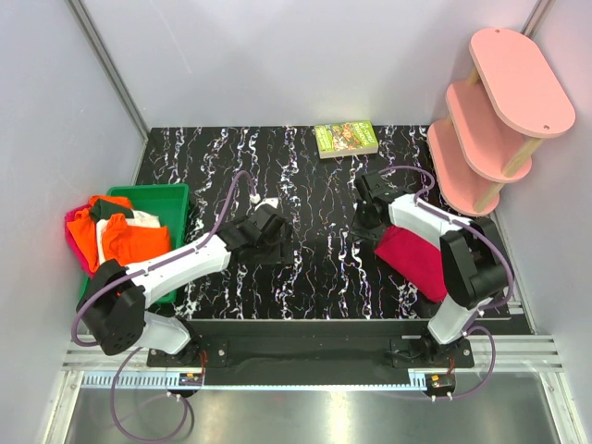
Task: Fold and stack the t-shirts
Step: Put the neatly folded tshirt into the corner of the board with the right arm
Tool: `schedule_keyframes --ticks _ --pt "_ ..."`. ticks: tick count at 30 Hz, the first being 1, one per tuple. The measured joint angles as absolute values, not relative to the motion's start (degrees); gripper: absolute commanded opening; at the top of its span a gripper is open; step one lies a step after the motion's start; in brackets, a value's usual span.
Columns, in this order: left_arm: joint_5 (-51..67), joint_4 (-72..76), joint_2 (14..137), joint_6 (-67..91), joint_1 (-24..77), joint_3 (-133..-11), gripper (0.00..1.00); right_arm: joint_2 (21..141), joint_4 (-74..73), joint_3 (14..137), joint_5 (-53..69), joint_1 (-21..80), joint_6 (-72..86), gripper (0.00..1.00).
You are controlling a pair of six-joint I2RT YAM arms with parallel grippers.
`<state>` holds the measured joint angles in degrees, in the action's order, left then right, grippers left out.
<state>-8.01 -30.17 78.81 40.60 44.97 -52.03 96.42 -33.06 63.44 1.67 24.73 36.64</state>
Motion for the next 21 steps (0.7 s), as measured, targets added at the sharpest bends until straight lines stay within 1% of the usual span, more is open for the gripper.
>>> schedule_keyframes --ticks 5,10,21 --pt "-8.16 -30.37 78.78 40.6 45.04 -52.03 0.81 99.72 -33.69 63.42 0.97 24.75 37.89 0.0" --pt "-8.12 -30.63 79.33 40.51 45.04 -52.49 0.81 99.7 -34.72 60.95 -0.62 24.77 40.88 0.0" --pt "-7.66 -30.48 83.07 39.44 45.5 -54.74 0.81 93.69 -36.1 52.75 -4.29 24.82 48.4 0.0"
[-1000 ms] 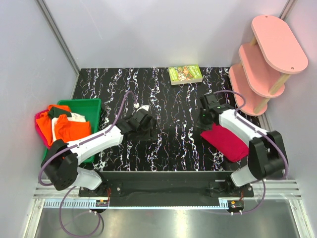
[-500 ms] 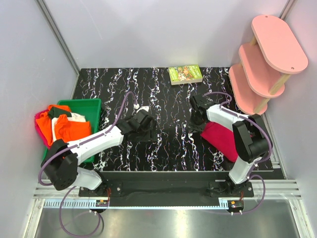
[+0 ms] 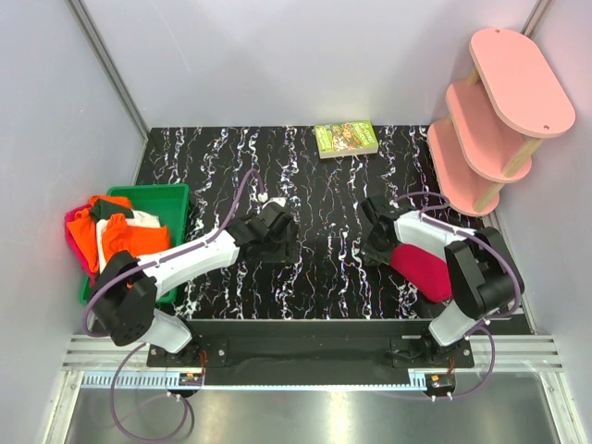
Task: Fold and stack the t-shirts
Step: Put the neatly folded tshirt into the corner of the board with the right arm
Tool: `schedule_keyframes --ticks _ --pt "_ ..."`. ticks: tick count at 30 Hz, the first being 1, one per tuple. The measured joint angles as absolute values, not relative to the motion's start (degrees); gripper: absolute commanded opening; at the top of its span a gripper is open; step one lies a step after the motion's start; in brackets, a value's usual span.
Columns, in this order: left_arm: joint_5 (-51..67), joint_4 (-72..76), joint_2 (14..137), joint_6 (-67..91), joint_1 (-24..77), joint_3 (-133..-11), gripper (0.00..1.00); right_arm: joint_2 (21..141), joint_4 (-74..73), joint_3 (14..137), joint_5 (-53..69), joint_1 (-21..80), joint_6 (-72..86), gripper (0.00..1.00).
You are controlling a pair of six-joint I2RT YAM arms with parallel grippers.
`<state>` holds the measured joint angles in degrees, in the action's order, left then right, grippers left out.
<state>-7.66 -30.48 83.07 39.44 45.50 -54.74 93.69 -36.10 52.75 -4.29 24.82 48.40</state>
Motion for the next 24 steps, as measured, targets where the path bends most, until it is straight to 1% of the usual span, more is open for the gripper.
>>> schedule_keyframes --ticks 4,9,12,17,20,24 --pt "-7.66 -30.5 83.07 38.79 45.5 -54.74 0.81 90.21 -37.5 49.45 -6.59 24.82 52.29 0.0" --pt "-7.64 -30.52 83.07 38.17 45.5 -54.74 0.81 83.77 -43.86 46.33 -11.94 24.82 57.34 0.0" --pt "-7.62 -30.52 83.07 37.91 45.5 -54.74 0.81 81.58 -47.94 46.78 -16.1 24.82 59.94 0.0" --pt "-7.49 -30.52 83.07 37.41 45.5 -54.74 0.81 82.17 -54.92 50.11 -20.71 24.82 63.48 0.0" --pt "-7.51 -30.59 83.11 36.97 45.5 -54.83 0.81 81.12 -55.18 50.5 -20.93 25.28 64.25 0.0" --pt "-6.74 -31.16 86.17 35.66 45.47 -58.85 0.81 73.08 -53.17 48.71 -20.93 27.83 64.4 0.0"
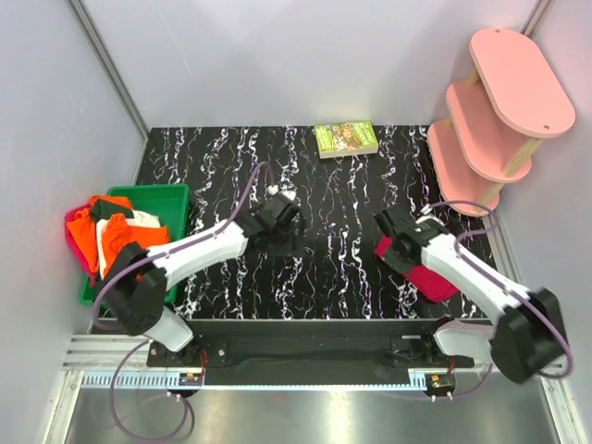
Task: Fold and stack the t-shirts
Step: Put the neatly folded tshirt into the corner of the board with the right arm, then put the neatly folded tshirt into the corner of the board with the left arm
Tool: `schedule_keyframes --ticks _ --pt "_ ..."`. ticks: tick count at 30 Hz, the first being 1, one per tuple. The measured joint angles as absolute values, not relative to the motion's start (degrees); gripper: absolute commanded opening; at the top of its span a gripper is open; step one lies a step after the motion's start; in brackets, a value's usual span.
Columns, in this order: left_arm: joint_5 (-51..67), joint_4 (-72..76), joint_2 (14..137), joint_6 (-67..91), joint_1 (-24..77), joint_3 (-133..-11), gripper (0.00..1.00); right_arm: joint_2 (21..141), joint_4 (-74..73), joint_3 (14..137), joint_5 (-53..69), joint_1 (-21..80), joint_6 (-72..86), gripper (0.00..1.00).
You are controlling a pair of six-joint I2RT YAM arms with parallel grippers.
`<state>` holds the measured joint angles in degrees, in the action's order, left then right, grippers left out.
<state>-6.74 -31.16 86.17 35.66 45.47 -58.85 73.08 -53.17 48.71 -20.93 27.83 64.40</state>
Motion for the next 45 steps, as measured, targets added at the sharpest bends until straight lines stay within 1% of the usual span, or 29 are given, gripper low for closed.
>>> schedule_keyframes --ticks 3,6,10,13,17,24,28,34,37,42,45 --pt "-4.12 -29.85 91.05 34.44 45.5 -63.75 0.81 65.14 -52.82 47.79 -22.06 29.71 64.4 0.0" --pt "-0.45 -28.6 96.51 32.91 45.63 -68.31 0.79 61.76 -53.49 47.79 -24.51 30.2 65.01 0.0" --pt "4.08 -28.05 106.37 30.22 47.37 -77.14 0.77 61.19 -55.72 47.27 -26.52 30.33 66.89 0.0" --pt "6.35 -27.83 110.98 28.84 49.39 -81.08 0.76 61.19 -56.9 46.54 -26.52 30.37 67.53 0.0" --pt "8.62 -27.9 115.63 27.22 52.56 -85.45 0.69 61.12 -57.67 46.46 -27.73 31.07 67.48 0.0" --pt "11.49 -26.87 120.77 25.41 56.93 -91.09 0.67 58.08 -61.25 46.46 -33.95 31.29 69.56 0.0" --pt "13.5 -26.24 124.77 25.41 58.37 -96.4 0.67 58.96 -63.02 46.46 -34.57 31.31 71.05 0.0" --pt "13.93 -25.32 129.67 24.6 59.0 -102.45 0.73 61.19 -63.24 46.5 -33.34 31.4 68.71 0.0" --pt "13.04 -25.1 130.37 24.14 58.98 -103.66 0.73 58.57 -63.2 46.5 -33.08 31.42 66.57 0.0" --pt "10.68 -21.19 130.34 24.84 58.7 -103.18 0.73 49.58 -63.11 46.48 -33.41 31.46 65.54 0.0" --pt "10.02 -19.86 130.37 26.22 58.3 -102.65 0.7 47.88 -63.26 46.48 -33.56 31.46 65.76 0.0"
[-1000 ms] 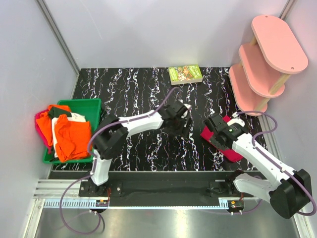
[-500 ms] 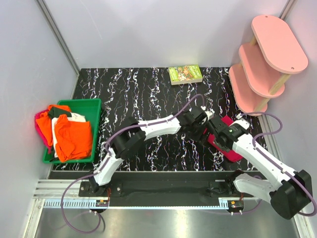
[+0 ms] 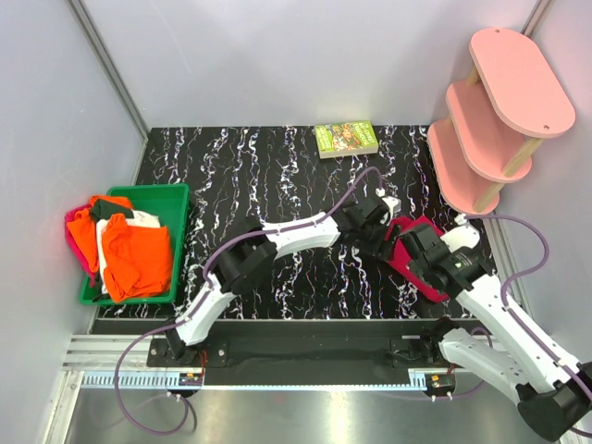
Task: Fold and stack the t-shirts
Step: Put the neatly folded tshirt into the corner of the board with the left arm
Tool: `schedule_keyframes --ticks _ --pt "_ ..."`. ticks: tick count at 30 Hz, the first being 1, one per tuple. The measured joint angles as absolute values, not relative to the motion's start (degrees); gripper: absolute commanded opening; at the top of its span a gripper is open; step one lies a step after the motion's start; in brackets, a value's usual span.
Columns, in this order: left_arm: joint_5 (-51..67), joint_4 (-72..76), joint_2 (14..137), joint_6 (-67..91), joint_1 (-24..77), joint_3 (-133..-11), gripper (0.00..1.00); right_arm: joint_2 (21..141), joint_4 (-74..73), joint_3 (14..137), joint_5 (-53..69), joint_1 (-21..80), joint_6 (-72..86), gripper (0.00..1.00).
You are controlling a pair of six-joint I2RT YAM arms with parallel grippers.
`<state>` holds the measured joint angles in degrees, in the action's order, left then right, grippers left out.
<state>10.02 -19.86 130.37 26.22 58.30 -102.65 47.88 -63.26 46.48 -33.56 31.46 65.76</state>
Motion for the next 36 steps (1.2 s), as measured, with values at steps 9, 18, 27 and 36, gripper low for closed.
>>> schedule_keyframes --ticks 9,18,27,36 --pt "10.33 -20.34 135.52 29.71 56.18 -108.31 0.5 56.8 -63.53 46.46 -33.61 31.51 69.97 0.0" --pt "11.57 -19.81 136.03 30.3 56.27 -107.83 0.31 60.2 -62.59 46.46 -34.61 31.51 73.49 0.0" --pt "14.5 -16.4 133.45 30.74 56.62 -101.84 0.18 60.51 -62.06 46.46 -36.49 31.51 74.11 0.0" --pt "17.54 -17.63 133.12 30.37 60.93 -101.6 0.16 60.82 -61.12 46.46 -36.58 31.51 73.97 0.0"
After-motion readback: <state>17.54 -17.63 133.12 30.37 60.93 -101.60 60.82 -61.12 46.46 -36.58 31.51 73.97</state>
